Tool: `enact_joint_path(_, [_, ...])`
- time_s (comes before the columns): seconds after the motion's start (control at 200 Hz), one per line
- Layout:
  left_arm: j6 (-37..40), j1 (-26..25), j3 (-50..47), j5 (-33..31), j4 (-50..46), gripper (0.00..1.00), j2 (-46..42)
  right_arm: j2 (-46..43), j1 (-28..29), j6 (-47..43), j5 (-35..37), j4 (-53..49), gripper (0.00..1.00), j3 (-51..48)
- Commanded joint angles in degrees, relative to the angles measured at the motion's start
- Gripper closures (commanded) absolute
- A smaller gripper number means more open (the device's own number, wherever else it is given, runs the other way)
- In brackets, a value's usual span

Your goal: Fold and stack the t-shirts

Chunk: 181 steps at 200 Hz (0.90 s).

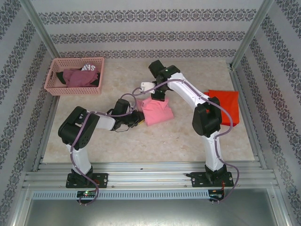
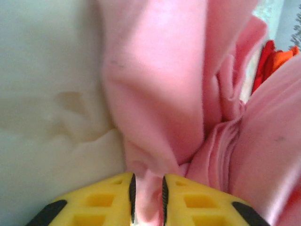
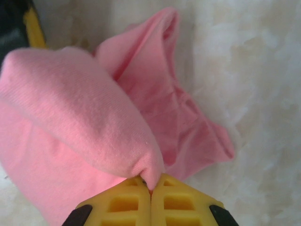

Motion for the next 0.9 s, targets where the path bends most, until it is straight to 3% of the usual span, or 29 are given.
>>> enact_joint_path(0.0, [3.9, 1.7, -2.6, -10.0, -12.5, 0.73, -3.4, -5.9, 0.0, 0.6, -2.1, 0.6, 1.0, -6.3])
enact_joint_path(0.125, [5.3, 2.8, -1.3, -13.2, -16.0, 0.71, -6.4, -10.1, 0.2, 1.6, -3.4, 2.6, 1.0, -12.5])
enact_joint_path(0.31, [5.5, 4.5, 5.6, -13.7, -17.5, 0.67, -2.6, -13.1, 0.7, 3.0, -4.4, 4.2, 1.0, -17.4])
enact_joint_path(0.654, [2.8, 4.6, 16.2, -10.1, -14.1, 0.64, 6.7, -14.1, 0.7, 3.7, -5.7, 6.0, 1.0, -19.9])
enact_joint_path(0.899, [1.7, 4.5, 22.5, -6.9, -13.1, 0.7, 11.6, -13.9, 0.5, 3.8, -6.8, 6.4, 1.0, -20.5])
